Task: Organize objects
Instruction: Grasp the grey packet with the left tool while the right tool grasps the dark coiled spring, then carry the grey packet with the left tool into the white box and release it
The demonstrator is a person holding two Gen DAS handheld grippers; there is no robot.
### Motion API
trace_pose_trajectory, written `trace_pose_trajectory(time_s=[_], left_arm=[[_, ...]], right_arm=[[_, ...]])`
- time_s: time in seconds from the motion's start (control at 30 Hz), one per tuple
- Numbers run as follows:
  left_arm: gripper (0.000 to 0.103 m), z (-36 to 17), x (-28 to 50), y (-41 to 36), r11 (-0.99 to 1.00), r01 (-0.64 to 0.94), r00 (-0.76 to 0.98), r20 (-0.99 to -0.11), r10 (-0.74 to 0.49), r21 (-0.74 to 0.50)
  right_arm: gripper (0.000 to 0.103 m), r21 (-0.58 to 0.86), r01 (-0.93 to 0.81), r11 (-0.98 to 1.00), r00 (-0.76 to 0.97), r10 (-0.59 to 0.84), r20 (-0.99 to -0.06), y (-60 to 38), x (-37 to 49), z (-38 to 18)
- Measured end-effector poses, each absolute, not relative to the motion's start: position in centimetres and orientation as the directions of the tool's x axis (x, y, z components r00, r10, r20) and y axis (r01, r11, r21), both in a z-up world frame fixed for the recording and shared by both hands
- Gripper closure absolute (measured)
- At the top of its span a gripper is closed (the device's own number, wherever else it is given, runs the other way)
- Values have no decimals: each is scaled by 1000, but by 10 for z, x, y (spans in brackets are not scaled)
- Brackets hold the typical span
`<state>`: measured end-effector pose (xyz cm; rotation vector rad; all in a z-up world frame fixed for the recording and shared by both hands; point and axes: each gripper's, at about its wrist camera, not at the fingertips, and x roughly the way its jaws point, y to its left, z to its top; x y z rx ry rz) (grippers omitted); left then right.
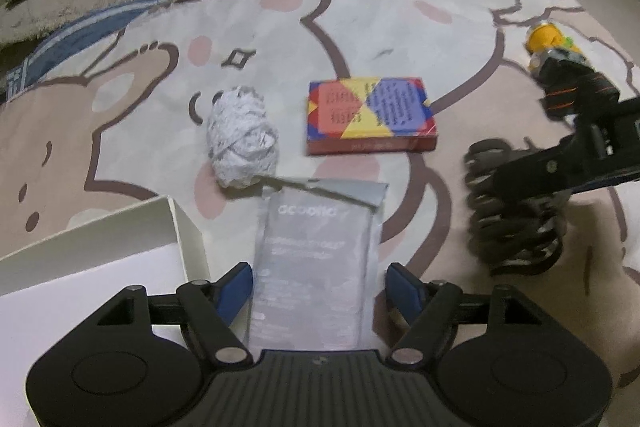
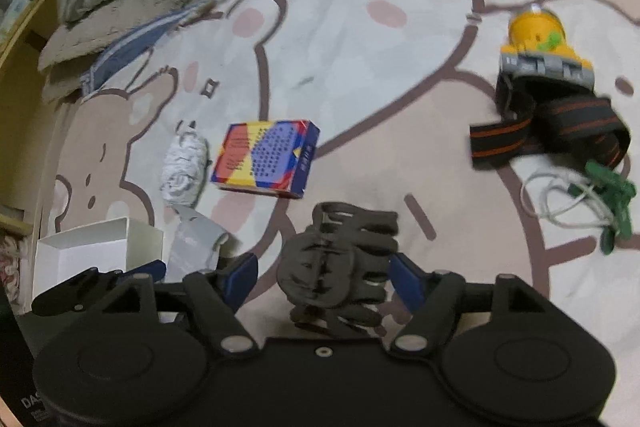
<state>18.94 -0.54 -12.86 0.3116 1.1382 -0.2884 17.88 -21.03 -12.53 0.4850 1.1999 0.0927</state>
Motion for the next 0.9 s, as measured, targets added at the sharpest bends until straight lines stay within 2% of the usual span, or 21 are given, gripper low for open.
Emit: trace_pose_trajectory(time_s=[0.2,0.3,0.43,0.5,0.9], left_arm=[[29,-132,191,-7,914,395,378,-923,-70,92],[43,-132,192,-5,920,385,367,-927,-77,76],[50,-130,191,-6,921,382,361,-929,-77,72],[52,-128,190,-6,922,380,363,-929,-75,74],[54,-97,187,-1,957,287,445,-891,-90,46]], right_arm=[[23,399,189,897,373,310,-875,-207,181,-130],[23,380,177,908,373,296,-879,-204,181,-129],[30,331,162,930,365,255,-895,-198,182,-130],[38,297,161,941,347,228,-910,-197,182,-134],[39,253,86,964,391,201,-898,-195,174,-120]])
